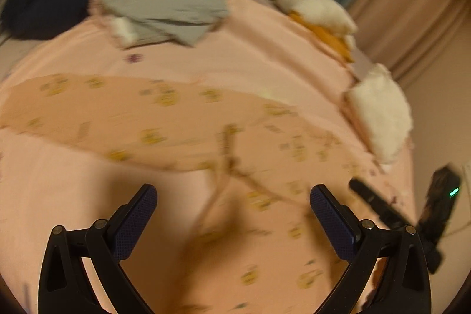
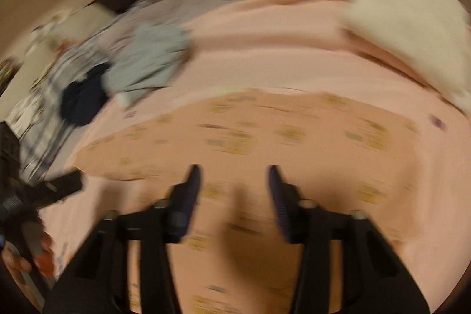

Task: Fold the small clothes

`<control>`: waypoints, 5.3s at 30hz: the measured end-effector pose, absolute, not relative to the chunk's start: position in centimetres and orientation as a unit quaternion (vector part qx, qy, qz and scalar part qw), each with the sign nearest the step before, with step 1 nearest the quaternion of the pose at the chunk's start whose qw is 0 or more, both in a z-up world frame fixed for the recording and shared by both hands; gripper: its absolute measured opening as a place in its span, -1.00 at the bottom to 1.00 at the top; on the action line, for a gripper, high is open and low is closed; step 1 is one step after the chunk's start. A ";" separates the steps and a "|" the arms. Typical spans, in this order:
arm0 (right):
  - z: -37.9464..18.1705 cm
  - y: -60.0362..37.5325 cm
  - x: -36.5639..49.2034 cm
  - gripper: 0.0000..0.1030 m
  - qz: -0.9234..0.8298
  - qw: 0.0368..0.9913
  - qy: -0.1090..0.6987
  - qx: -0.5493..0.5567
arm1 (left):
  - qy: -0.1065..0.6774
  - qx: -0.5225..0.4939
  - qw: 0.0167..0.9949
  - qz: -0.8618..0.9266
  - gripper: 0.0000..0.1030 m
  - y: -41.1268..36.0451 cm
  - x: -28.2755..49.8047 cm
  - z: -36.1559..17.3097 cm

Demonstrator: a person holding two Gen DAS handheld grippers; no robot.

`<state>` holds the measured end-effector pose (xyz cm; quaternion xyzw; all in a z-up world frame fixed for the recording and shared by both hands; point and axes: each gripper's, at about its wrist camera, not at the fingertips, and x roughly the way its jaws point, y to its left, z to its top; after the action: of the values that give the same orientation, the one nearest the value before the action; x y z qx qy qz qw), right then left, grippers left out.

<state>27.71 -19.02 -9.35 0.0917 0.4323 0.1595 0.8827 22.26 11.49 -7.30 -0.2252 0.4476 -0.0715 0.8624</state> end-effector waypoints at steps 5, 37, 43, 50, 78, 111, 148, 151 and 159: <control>-12.5 -25.5 27.3 -0.58 0.101 0.875 0.449 0.151 | 0.447 -0.241 0.852 -0.128 0.61 8.1 26.3 -8.2; -10.9 -25.8 19.0 -0.13 0.150 0.871 0.423 0.201 | 0.364 -0.452 0.809 0.095 0.42 34.2 18.4 -13.3; -10.7 -24.9 18.5 -0.13 0.152 0.869 0.424 0.204 | 0.315 -0.541 0.774 0.091 0.42 38.1 17.8 -15.9; -10.9 -24.1 18.6 -0.13 0.144 0.868 0.432 0.199 | 0.289 -0.546 0.780 0.101 0.41 39.9 19.5 -16.2; -11.6 -26.3 16.5 -0.13 0.159 0.858 0.422 0.247 | 0.333 -0.241 0.911 0.028 -0.74 20.4 24.8 0.1; -13.0 -30.5 19.2 0.10 0.153 0.839 0.415 0.316 | 0.456 -0.108 0.869 -0.160 0.35 -2.5 24.0 -9.0; -11.9 -32.1 28.6 -0.70 -0.026 0.885 0.444 0.135 | 0.452 -0.148 0.877 -0.065 0.35 10.5 22.3 -11.3; -11.4 -32.8 27.8 -0.65 -0.018 0.895 0.419 0.152 | 0.450 -0.123 0.880 -0.085 0.35 8.4 23.7 -11.3; -13.1 -29.3 26.8 -0.72 0.070 0.885 0.448 0.109 | 0.459 -0.061 0.878 -0.123 -0.10 4.8 26.0 -13.2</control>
<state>26.83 -29.27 -13.10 0.1085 0.4482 0.0698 0.8846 26.00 4.78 -13.24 -0.0613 0.4590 -0.1231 0.8777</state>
